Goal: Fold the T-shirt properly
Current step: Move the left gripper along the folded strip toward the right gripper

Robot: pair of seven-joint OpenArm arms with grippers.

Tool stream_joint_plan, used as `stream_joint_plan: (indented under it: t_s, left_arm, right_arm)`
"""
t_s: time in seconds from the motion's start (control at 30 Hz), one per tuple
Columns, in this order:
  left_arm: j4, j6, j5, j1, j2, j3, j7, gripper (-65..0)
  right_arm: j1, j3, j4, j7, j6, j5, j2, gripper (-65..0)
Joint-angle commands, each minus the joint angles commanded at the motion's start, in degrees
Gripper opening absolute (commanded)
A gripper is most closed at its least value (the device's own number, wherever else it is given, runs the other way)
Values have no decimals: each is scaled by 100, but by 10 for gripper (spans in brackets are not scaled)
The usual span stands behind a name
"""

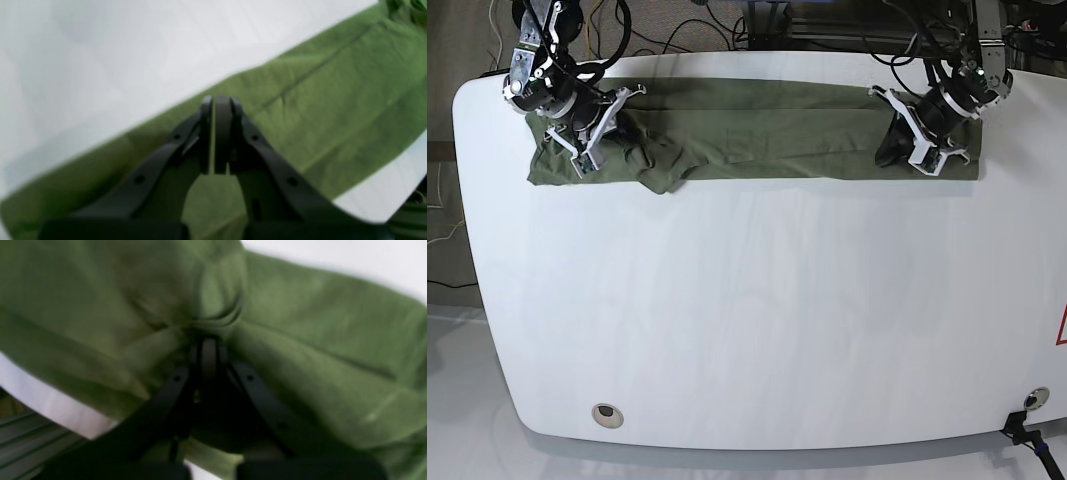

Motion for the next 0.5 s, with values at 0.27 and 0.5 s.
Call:
stream_joint_plan:
  t_s: [0.27,0.5]
  left_arm:
    - [-703,0,0,-193,-35,-26,-26,-650]
    - [-1231,0,0,-651,-35,-26,-26,-650]
  right_arm:
    - [9,-9,-519,149,0,0,79,-650]
    - [176,-18,-747,290,0,0,79,-650]
